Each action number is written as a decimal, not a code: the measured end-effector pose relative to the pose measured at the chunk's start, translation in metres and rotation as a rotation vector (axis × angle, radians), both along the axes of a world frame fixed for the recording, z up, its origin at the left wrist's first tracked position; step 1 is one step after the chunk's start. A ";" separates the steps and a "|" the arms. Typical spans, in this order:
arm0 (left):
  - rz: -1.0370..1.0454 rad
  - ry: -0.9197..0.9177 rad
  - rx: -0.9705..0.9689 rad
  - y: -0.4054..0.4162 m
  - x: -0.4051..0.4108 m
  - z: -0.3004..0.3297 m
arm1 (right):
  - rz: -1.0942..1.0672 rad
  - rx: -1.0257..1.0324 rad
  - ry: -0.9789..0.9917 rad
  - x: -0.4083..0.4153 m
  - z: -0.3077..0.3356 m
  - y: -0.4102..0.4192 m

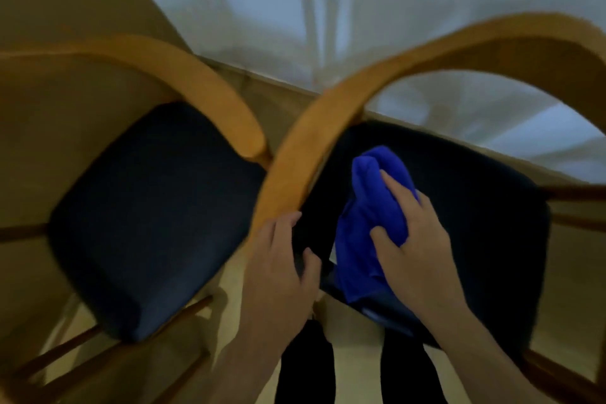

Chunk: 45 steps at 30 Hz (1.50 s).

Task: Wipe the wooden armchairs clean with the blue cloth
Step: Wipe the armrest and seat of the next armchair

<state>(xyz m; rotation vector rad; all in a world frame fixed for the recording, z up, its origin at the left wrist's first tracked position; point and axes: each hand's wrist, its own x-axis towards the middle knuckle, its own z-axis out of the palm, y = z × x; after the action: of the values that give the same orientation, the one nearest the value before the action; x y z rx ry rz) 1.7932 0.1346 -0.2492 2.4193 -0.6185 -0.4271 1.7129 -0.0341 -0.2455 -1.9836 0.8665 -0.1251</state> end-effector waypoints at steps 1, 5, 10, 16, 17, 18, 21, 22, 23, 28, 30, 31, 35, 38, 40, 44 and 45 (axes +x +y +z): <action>0.054 -0.010 0.016 0.013 0.009 0.004 | 0.080 -0.014 -0.006 0.017 0.008 0.006; 0.166 0.025 0.085 0.066 0.028 0.002 | 0.419 -0.195 0.006 0.073 0.027 0.027; 0.195 0.098 0.128 0.110 0.026 -0.009 | 1.118 -0.464 0.191 0.098 0.022 0.066; 0.226 0.201 0.114 0.120 0.023 -0.022 | 1.285 -0.524 0.264 0.102 0.021 0.066; 0.185 0.238 0.088 0.117 0.024 -0.023 | 1.301 -0.514 0.272 0.107 0.021 0.065; 0.143 0.284 0.061 0.113 0.025 -0.025 | 1.311 -0.496 0.287 0.112 0.020 0.065; 0.182 0.454 -0.019 0.098 0.030 -0.032 | 1.316 -0.438 0.317 0.130 0.023 0.069; 0.245 0.495 -0.058 0.095 0.031 -0.036 | 1.310 -0.444 0.327 0.134 0.025 0.071; 0.302 0.525 -0.089 0.094 0.032 -0.041 | 1.307 -0.456 0.347 0.138 0.026 0.073; 0.338 0.554 -0.097 0.088 0.035 -0.049 | 1.282 -0.441 0.373 0.152 0.028 0.069; 0.338 0.567 -0.106 0.082 0.036 -0.049 | 1.252 -0.426 0.355 0.152 0.028 0.058; 0.340 0.579 -0.112 0.077 0.038 -0.047 | 1.231 -0.425 0.343 0.151 0.028 0.051; 0.280 0.532 -0.109 0.040 0.047 -0.042 | 1.172 -0.433 0.325 0.153 0.025 0.017; 0.214 0.510 -0.134 0.008 0.049 -0.038 | 1.125 -0.441 0.348 0.148 0.024 -0.013; 0.171 0.532 -0.138 -0.011 0.047 -0.039 | 1.083 -0.450 0.347 0.139 0.023 -0.031; 0.152 0.552 -0.158 -0.042 0.034 -0.038 | 1.033 -0.466 0.355 0.117 0.022 -0.059; 0.146 0.545 -0.164 -0.047 0.031 -0.038 | 1.025 -0.472 0.353 0.113 0.021 -0.064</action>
<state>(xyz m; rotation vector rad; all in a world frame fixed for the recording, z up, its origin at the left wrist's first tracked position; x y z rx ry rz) 1.8243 0.0878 -0.2871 2.0454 -0.2236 -0.8927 1.8255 -0.0978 -0.2241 -2.7061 -0.0869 0.6794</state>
